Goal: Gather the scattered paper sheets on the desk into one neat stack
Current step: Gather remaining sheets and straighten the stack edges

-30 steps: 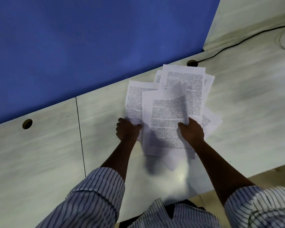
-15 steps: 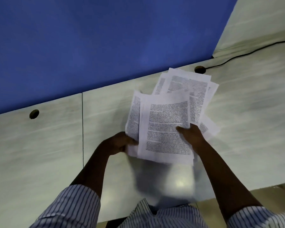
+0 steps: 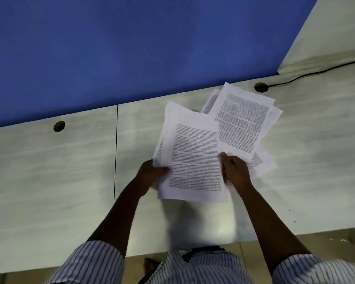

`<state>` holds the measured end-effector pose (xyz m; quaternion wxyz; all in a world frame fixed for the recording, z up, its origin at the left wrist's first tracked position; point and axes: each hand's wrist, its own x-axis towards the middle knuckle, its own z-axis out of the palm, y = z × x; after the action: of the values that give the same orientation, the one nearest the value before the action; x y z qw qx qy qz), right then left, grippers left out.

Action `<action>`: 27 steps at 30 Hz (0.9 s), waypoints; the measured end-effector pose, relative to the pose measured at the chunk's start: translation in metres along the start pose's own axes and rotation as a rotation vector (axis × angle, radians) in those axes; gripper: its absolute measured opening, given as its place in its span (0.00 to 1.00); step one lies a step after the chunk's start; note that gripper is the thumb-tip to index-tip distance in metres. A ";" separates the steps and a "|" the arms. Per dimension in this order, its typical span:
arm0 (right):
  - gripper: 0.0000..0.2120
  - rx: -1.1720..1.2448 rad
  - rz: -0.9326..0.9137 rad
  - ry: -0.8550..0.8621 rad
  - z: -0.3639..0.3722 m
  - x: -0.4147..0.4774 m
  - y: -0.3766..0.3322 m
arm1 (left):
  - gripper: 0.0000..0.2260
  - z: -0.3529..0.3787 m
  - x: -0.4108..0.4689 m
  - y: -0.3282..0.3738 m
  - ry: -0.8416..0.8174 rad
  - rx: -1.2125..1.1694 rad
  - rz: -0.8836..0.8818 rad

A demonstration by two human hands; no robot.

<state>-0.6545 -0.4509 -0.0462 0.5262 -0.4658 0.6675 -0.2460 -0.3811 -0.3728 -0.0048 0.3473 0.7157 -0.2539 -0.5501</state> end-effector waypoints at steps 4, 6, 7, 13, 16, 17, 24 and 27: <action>0.24 0.102 0.045 -0.042 0.004 -0.016 -0.014 | 0.10 -0.051 -0.029 -0.008 0.026 -0.053 -0.005; 0.24 0.101 0.025 -0.186 0.018 -0.031 -0.033 | 0.12 -0.070 -0.044 -0.010 -0.012 -0.100 0.026; 0.23 0.137 0.009 -0.286 0.028 -0.040 -0.042 | 0.12 -0.077 -0.051 -0.009 -0.032 -0.121 0.035; 0.19 0.194 -0.224 -0.553 0.104 -0.102 -0.090 | 0.19 -0.119 -0.098 -0.013 -0.362 -0.304 0.097; 0.16 0.226 -0.261 -0.554 0.137 -0.128 -0.109 | 0.16 -0.145 -0.120 -0.018 -0.176 -0.197 0.184; 0.15 0.219 -0.276 -0.536 0.147 -0.139 -0.117 | 0.15 -0.159 -0.127 -0.021 -0.056 -0.228 0.212; 0.14 0.510 -0.186 -0.603 0.242 -0.212 -0.152 | 0.19 -0.272 -0.202 -0.035 0.351 -0.576 0.460; 0.25 0.867 0.055 -0.758 0.292 -0.245 -0.159 | 0.22 -0.306 -0.236 -0.042 0.343 -0.638 0.532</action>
<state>-0.3219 -0.2585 0.1050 0.8777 -0.2457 0.2824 -0.2992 -0.1495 -0.1039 0.1532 0.7171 0.5636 -0.1855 -0.3657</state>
